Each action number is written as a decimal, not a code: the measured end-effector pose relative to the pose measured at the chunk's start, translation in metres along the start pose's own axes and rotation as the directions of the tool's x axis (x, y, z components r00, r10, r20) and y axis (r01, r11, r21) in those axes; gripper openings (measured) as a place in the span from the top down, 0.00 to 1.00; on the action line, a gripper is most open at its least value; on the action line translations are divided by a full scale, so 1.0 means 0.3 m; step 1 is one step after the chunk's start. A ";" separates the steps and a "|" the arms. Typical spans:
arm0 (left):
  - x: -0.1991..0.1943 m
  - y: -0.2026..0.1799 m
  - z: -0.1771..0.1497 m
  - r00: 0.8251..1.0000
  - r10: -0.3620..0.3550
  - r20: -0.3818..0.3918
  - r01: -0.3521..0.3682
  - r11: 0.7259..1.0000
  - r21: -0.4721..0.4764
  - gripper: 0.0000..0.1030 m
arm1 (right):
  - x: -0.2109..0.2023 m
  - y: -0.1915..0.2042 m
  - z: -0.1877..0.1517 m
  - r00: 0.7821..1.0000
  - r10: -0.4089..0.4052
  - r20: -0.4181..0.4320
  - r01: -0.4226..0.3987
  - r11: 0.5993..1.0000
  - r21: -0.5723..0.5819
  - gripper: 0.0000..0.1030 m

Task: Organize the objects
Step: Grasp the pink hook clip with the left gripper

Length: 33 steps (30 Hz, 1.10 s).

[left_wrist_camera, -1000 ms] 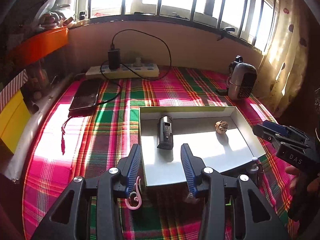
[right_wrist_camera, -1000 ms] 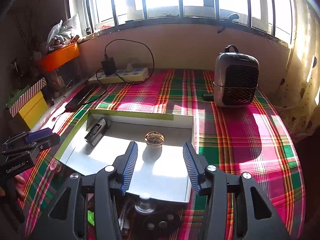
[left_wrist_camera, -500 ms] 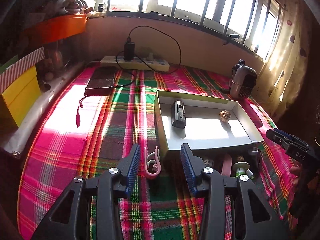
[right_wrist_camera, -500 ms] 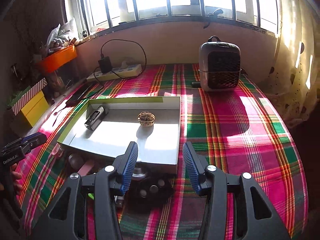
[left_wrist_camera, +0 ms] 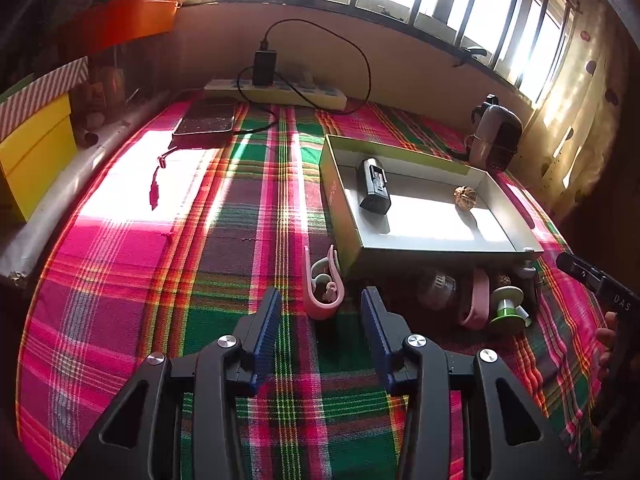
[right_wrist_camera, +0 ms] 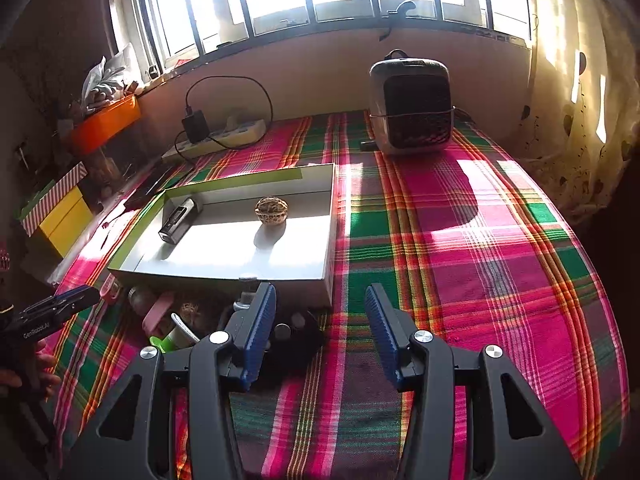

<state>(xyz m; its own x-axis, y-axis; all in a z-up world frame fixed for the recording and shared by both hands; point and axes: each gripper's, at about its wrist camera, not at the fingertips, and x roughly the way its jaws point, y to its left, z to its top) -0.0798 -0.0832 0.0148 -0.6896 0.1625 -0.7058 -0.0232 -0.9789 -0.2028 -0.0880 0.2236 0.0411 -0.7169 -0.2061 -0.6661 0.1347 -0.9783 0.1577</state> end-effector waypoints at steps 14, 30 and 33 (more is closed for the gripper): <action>0.080 0.004 0.035 0.997 0.055 -0.046 -0.054 0.998 0.009 0.61 | 0.035 -0.007 -0.007 1.000 0.002 -0.025 -0.001 1.000 0.011 0.53; 0.116 0.000 0.069 0.991 0.120 -0.054 -0.116 0.990 0.078 0.65 | 0.062 0.012 -0.017 0.999 0.012 -0.050 -0.011 1.000 0.002 0.53; 0.112 0.014 0.070 0.991 0.121 -0.050 -0.118 0.992 0.055 0.72 | 0.065 0.020 -0.021 0.998 0.016 -0.056 -0.017 1.000 -0.004 0.53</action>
<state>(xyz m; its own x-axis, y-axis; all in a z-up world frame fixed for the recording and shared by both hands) -0.1183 -0.0845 0.0046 -0.6501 0.0493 -0.7582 0.0184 -0.9966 -0.0806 -0.0967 0.2135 0.0244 -0.6749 -0.2230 -0.7034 0.1495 -0.9748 0.1656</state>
